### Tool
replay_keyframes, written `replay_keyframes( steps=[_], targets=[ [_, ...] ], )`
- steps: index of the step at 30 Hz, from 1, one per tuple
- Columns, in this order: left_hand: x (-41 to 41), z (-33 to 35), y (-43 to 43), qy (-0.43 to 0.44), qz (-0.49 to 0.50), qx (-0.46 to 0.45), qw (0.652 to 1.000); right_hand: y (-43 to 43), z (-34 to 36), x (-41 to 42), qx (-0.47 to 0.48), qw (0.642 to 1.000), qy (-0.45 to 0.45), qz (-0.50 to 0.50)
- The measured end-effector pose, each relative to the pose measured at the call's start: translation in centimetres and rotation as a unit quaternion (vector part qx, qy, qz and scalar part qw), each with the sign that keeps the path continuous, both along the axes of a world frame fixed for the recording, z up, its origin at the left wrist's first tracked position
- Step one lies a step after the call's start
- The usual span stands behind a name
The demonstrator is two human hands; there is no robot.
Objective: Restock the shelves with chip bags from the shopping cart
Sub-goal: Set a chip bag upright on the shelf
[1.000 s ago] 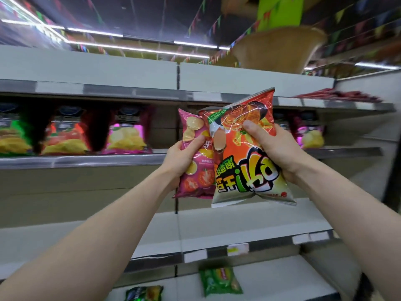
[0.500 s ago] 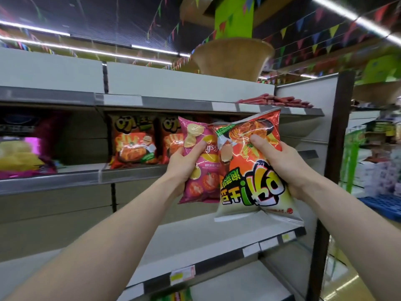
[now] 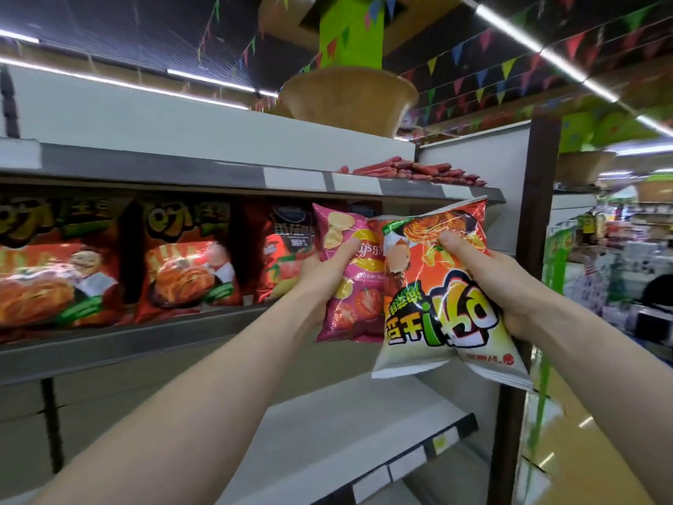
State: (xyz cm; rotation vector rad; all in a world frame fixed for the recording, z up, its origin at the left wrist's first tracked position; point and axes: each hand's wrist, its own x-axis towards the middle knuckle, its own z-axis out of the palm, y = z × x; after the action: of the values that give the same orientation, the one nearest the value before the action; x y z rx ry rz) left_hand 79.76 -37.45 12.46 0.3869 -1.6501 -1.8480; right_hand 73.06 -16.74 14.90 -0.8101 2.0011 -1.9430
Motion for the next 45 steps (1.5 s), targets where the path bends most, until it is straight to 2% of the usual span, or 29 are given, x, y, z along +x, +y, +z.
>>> replay_keyframes(
  steps=[9, 16, 22, 30, 35, 39, 45],
  targets=[
    [-8.8, 1.0, 0.2, -0.021, 0.008, -0.002, 1.000, 0.6, 0.2, -8.7, 0.004, 1.000, -0.013, 0.002],
    [-16.3, 1.1, 1.5, -0.041, 0.073, -0.016, 0.996, 1.5, 0.4, -17.4, 0.007, 0.999, -0.019, 0.046],
    [-21.5, 1.6, 2.8, -0.021, 0.116, -0.002, 0.993, 1.9, 1.2, -25.0, 0.029, 0.994, -0.019, 0.100],
    [-27.3, 1.7, 3.1, -0.056, 0.160, 0.011, 0.986, 1.3, 0.6, -32.0, 0.030, 0.986, -0.054, 0.153],
    [-30.7, 2.4, 0.6, -0.059, 0.185, 0.044, 0.980, -0.5, 1.1, -35.2, 0.011, 0.977, -0.089, 0.196],
    [-33.1, 3.0, -2.3, -0.023, 0.187, 0.065, 0.980, -3.2, 1.0, -36.2, 0.030, 0.974, -0.086, 0.210],
    [-35.5, 2.6, -6.9, -0.041, 0.241, -0.007, 0.970, -7.5, 1.2, -38.0, 0.039, 0.972, -0.091, 0.213]
  ],
)
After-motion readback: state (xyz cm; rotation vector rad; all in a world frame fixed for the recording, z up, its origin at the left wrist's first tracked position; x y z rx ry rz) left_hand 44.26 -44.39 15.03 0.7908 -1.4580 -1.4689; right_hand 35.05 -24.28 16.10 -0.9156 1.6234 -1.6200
